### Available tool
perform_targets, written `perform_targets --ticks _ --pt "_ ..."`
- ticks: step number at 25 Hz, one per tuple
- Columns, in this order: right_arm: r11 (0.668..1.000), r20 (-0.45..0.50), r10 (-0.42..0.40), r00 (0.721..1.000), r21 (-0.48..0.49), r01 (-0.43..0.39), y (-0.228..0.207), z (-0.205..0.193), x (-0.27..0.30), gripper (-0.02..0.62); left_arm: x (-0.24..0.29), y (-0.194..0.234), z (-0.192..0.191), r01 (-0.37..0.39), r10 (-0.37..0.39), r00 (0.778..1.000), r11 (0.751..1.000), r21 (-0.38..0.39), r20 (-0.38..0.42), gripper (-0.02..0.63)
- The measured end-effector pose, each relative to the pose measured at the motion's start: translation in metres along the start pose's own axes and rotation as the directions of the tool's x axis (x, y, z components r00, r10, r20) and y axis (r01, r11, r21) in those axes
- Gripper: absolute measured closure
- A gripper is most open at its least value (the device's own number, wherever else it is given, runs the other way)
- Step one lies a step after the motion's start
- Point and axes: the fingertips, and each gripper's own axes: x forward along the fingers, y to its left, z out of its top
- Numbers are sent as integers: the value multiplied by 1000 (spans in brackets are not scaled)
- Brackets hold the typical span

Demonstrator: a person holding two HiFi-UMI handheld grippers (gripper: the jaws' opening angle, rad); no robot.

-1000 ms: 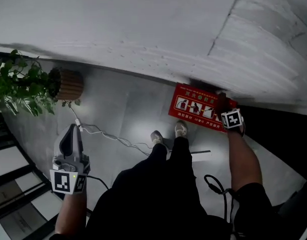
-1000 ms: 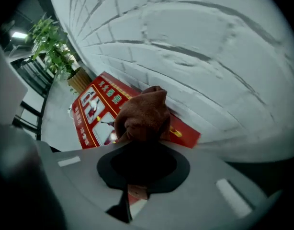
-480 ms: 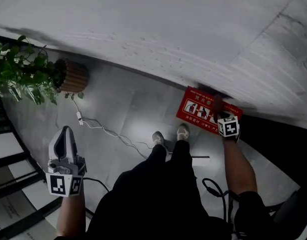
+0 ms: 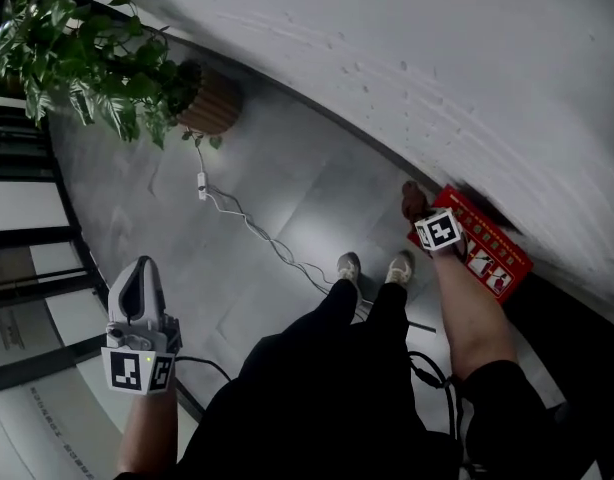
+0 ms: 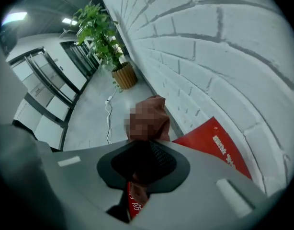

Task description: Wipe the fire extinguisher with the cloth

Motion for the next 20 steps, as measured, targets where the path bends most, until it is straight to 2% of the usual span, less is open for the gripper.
perform_targets --ticks 4,10,15,20 --pt "999 29 -21 999 32 20 -7 -21 -17 555 13 -15 3 59 -59 998 998 13 13 606" --pt "983 37 -111 993 148 104 -41 -101 -67 555 58 -59 27 204 -207 976 978 39 76 606" --pt "919 18 -204 979 347 186 -69 -190 -119 555 105 -115 50 396 -404 908 914 85 113 606" --pt "857 -32 -301 953 430 285 -94 -264 -157 555 126 -165 69 503 -503 849 863 46 162 606"
